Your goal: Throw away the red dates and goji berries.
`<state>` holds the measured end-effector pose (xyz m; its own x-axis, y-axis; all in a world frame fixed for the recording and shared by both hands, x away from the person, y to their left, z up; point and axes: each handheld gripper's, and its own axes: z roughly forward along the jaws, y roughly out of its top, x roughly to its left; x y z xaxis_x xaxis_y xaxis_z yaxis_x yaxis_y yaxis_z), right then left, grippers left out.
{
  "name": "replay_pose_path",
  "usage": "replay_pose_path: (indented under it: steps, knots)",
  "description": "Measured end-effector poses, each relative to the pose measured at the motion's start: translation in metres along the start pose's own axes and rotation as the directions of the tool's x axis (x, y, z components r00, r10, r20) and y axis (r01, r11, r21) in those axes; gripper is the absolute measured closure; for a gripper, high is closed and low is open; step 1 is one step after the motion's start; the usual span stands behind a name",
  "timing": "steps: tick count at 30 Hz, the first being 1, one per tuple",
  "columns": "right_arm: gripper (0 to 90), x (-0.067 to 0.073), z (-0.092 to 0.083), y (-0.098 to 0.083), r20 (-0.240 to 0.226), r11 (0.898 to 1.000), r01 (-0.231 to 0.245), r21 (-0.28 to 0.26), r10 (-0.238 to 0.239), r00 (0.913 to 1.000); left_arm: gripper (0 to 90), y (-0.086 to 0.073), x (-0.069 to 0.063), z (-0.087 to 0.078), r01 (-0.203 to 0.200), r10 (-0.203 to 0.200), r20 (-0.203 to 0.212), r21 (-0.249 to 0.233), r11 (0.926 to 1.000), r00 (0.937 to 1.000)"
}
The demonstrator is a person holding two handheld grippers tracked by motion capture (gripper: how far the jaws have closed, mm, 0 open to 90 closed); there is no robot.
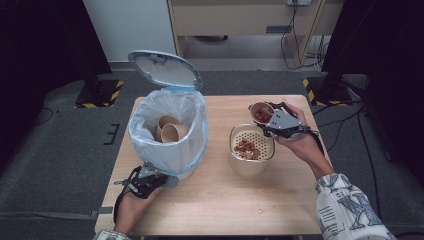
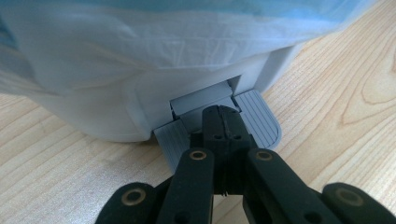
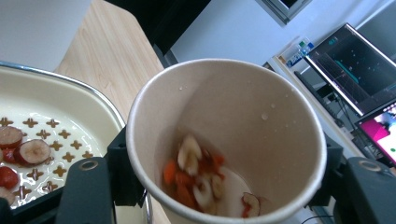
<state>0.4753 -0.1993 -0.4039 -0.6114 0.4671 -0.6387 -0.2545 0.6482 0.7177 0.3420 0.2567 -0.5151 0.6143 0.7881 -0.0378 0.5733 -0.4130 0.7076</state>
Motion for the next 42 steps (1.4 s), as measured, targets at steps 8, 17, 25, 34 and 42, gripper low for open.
replay_pose_path:
  steps: [8,17,25,34,42]
  knots:
    - [32.5,0.005,-0.005,0.004,0.011,0.996,0.089,0.020,-0.089,0.9960,90.0,0.000,-0.001,0.000,0.002,-0.002,-0.004,0.001,1.0000,1.0000]
    - [32.2,0.012,-0.007,0.009,0.012,0.987,0.158,0.028,-0.159,0.9873,90.0,0.000,0.000,0.000,0.002,-0.002,-0.004,0.001,1.0000,1.0000]
    - [32.1,0.012,-0.008,0.008,0.010,0.980,0.196,0.032,-0.196,0.9805,90.0,0.000,-0.001,0.000,0.002,-0.002,-0.004,0.001,1.0000,1.0000]
    - [32.1,0.008,-0.001,0.003,-0.013,0.977,0.210,0.022,-0.210,0.9777,90.0,0.000,0.000,0.000,0.003,-0.003,-0.001,0.001,1.0000,1.0000]
    - [32.1,0.005,0.003,0.005,-0.021,0.978,0.210,0.019,-0.210,0.9776,90.0,0.000,0.000,0.000,-0.001,0.001,0.001,0.000,1.0000,1.0000]
